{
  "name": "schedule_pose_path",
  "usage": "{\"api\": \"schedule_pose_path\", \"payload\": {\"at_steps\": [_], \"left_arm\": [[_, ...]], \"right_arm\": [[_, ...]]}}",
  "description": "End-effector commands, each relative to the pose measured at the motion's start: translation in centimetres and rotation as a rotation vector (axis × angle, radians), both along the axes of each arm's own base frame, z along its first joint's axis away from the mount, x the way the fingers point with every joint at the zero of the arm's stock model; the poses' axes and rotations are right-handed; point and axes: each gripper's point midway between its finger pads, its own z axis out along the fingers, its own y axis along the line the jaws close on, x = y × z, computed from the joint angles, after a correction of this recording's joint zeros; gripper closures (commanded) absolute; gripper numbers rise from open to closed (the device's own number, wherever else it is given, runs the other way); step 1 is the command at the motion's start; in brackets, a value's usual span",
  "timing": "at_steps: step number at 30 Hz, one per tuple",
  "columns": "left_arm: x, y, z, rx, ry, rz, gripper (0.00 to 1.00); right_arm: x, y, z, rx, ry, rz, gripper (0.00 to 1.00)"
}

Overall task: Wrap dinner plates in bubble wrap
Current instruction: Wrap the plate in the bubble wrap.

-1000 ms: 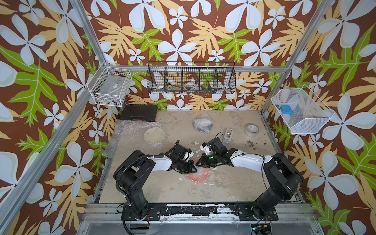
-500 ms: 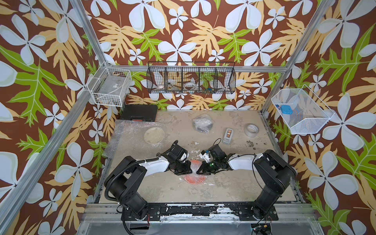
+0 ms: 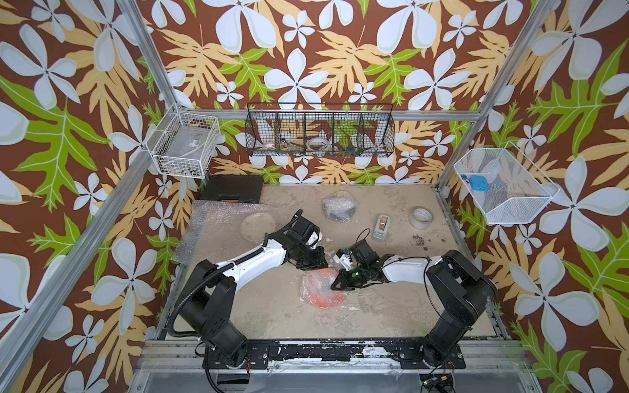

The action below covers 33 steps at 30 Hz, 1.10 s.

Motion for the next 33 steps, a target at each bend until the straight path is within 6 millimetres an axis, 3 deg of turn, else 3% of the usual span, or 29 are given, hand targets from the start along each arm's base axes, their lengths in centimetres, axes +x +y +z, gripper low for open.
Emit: {"api": "schedule_pose_path", "payload": {"at_steps": [1,5,8,14,16,18,21,25,27,30,33], "left_arm": [[-1.9,-0.3,-2.5,-0.012,0.094,-0.081,0.92],[-5.0,0.6,-7.1,-0.001,0.213,-0.142,0.97],[-6.2,2.2,-9.8,0.067,0.244,-0.133,0.98],[-6.8,3.3,-11.3,0.111,0.258,-0.094,0.99],[-6.8,3.3,-11.3,0.109,0.256,-0.089,0.99],[-6.7,3.4,-11.3,0.111,0.254,-0.083,0.99],[-6.5,3.4,-11.2,0.117,0.244,-0.079,0.99],[-5.8,3.8,-11.1,0.137,0.223,-0.054,0.99],[-5.4,4.2,-11.0,0.143,0.216,-0.037,0.99],[-4.9,4.9,-10.8,0.152,0.208,-0.013,0.99],[-4.9,5.6,-10.6,0.161,0.207,0.008,0.98]], "right_arm": [[-0.4,-2.6,-2.3,-0.161,0.018,-0.043,1.00],[-0.3,-2.7,-1.8,-0.163,0.014,-0.055,1.00],[0.1,-2.5,-0.7,-0.159,0.001,-0.067,1.00],[0.9,-0.5,4.7,-0.077,-0.066,-0.072,1.00],[0.6,0.8,6.5,-0.018,-0.073,-0.061,1.00],[-0.5,2.2,7.0,0.030,-0.047,-0.024,1.00],[-2.3,2.9,4.6,-0.020,0.010,0.019,1.00],[-5.0,1.3,0.0,-0.114,0.120,0.042,1.00],[-6.0,0.2,-1.4,-0.155,0.149,0.070,1.00],[-6.3,-1.9,-2.6,-0.254,0.129,0.077,1.00],[-5.2,-3.6,-3.2,-0.333,0.096,0.070,1.00]]}}
